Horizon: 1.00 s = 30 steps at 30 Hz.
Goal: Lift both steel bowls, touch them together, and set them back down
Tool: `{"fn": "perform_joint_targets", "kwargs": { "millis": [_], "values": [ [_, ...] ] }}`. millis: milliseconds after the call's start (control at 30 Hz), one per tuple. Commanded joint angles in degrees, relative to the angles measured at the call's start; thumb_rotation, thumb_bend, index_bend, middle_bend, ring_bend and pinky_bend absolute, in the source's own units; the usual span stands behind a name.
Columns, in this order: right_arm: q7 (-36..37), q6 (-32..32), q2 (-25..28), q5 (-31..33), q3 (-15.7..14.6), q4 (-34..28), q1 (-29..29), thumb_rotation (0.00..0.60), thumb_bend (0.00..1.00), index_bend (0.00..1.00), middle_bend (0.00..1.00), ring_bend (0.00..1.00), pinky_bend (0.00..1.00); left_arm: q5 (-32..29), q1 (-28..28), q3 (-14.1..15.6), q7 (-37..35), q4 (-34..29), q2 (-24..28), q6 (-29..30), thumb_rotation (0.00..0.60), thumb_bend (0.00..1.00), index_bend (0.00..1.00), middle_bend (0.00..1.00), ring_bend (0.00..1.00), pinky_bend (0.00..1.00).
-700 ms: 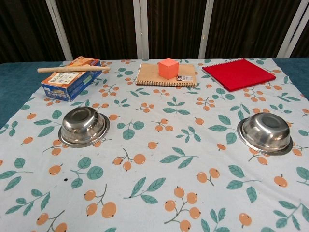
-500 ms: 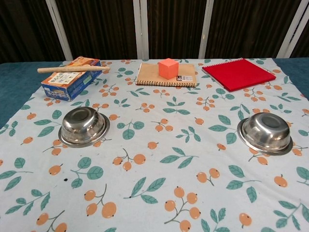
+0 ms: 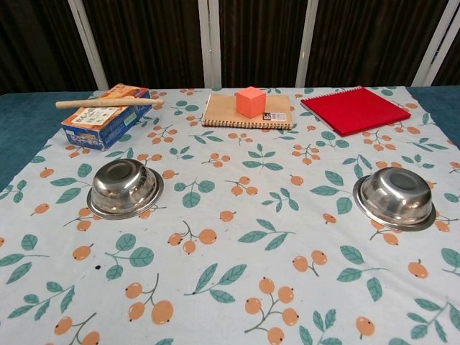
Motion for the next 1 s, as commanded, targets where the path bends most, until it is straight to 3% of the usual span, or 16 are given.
{"fn": "perform_joint_targets", "kwargs": {
  "millis": [33, 300, 500, 700, 1000],
  "values": [
    [-2.6, -7.6, -1.1, 1.9, 1.8, -2.7, 5.0, 0.600, 0.34, 0.00, 0.00, 0.00, 0.00, -2.0, -1.0, -1.1, -0.2, 0.2, -0.6, -2.6, 0.515, 0.05, 0.00, 0.00, 0.00, 0.19],
    [-11.8, -20.2, -4.1, 8.0, 6.3, -9.2, 13.2, 0.600, 0.34, 0.00, 0.00, 0.00, 0.00, -6.2, -4.0, -3.3, 2.6, 0.3, -2.5, -9.1, 0.514, 0.05, 0.00, 0.00, 0.00, 0.19],
    [-17.4, -30.4, -9.1, 18.1, 10.6, -9.8, 20.1, 0.600, 0.34, 0.00, 0.00, 0.00, 0.00, -6.8, -3.9, -3.0, 5.3, 0.3, -3.3, -10.1, 0.516, 0.05, 0.00, 0.00, 0.00, 0.19],
    [-23.2, -36.1, -13.3, 27.4, 13.7, -8.9, 25.4, 0.600, 0.34, 0.00, 0.00, 0.00, 0.00, -6.9, -4.1, -2.7, 7.9, 0.1, -4.2, -11.1, 0.519, 0.05, 0.00, 0.00, 0.00, 0.19],
    [-28.2, -40.4, -15.0, 39.1, 16.9, -7.7, 31.9, 0.600, 0.34, 0.00, 0.00, 0.00, 0.00, -11.0, -4.9, -4.3, 9.0, -0.2, -4.7, -13.6, 0.520, 0.05, 0.00, 0.00, 0.00, 0.19]
  ]
}}
